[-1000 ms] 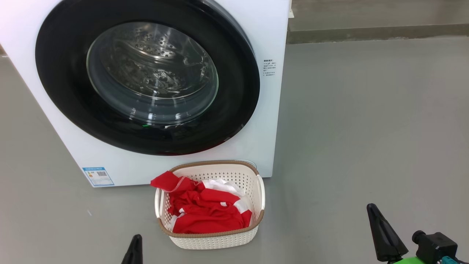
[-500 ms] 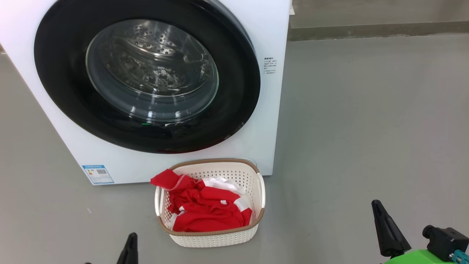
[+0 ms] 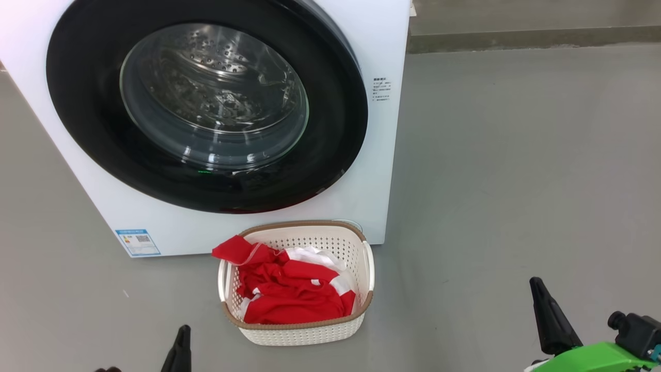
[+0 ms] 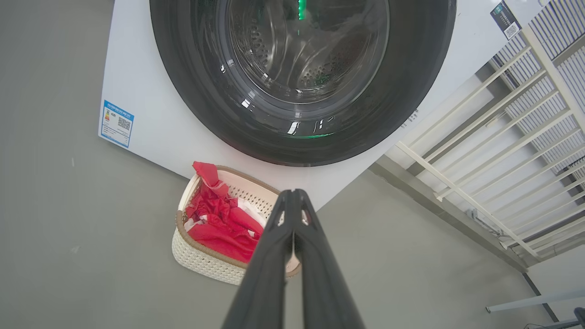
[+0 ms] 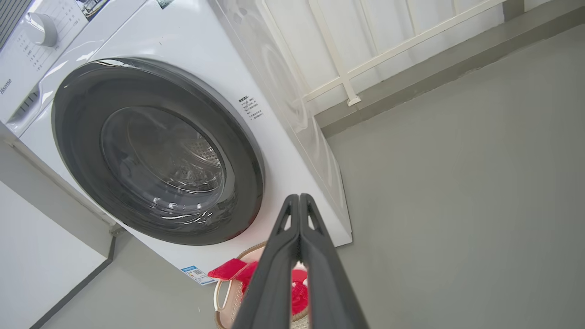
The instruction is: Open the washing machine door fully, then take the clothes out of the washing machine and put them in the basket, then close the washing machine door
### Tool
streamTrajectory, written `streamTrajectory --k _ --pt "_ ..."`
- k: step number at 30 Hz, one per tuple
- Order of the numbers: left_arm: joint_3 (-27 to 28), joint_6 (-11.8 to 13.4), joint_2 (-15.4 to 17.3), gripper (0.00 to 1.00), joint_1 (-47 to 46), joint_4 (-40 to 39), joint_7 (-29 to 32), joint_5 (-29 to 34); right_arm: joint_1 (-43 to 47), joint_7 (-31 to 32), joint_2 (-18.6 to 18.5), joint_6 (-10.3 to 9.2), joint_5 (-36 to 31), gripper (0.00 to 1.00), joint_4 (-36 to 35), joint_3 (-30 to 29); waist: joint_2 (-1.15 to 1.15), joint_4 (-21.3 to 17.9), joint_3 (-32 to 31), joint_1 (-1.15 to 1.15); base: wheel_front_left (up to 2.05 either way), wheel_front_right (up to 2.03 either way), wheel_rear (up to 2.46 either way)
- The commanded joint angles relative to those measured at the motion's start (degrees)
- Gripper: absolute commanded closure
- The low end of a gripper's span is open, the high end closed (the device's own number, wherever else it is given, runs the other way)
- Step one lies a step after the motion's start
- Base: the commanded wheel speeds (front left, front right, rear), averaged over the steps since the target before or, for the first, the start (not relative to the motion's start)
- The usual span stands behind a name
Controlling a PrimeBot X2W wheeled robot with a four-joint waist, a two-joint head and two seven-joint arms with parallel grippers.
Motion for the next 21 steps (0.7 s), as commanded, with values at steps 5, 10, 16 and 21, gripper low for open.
streamTrajectory --k 5,10,16,21 --pt "1.73 -0.75 0.49 1.00 -3.39 -0.92 0.99 -4.53 -3.64 1.23 -0.98 -0.09 5.14 1.00 -1.03 0.00 0.00 0.04 0.21 -0.01 0.00 0.00 0.00" --pt "2.17 -1.04 0.53 1.00 -3.86 -0.74 1.82 -7.67 -4.16 2.05 -1.06 -0.10 8.55 1.00 -0.75 -0.16 0.00 0.07 0.39 -0.01 0.00 0.00 0.00" --pt "2.69 -1.38 0.57 1.00 -4.41 -0.51 2.80 -11.42 -4.78 3.03 -1.14 -0.11 12.62 1.00 -0.42 -0.35 0.00 0.11 0.60 -0.01 0.00 0.00 0.00" --pt "3.04 -1.61 0.59 1.00 -4.79 -0.36 3.46 -13.93 -5.20 3.70 -1.20 -0.12 15.34 1.00 -0.20 -0.48 0.00 0.13 0.74 -0.01 0.00 0.00 0.00"
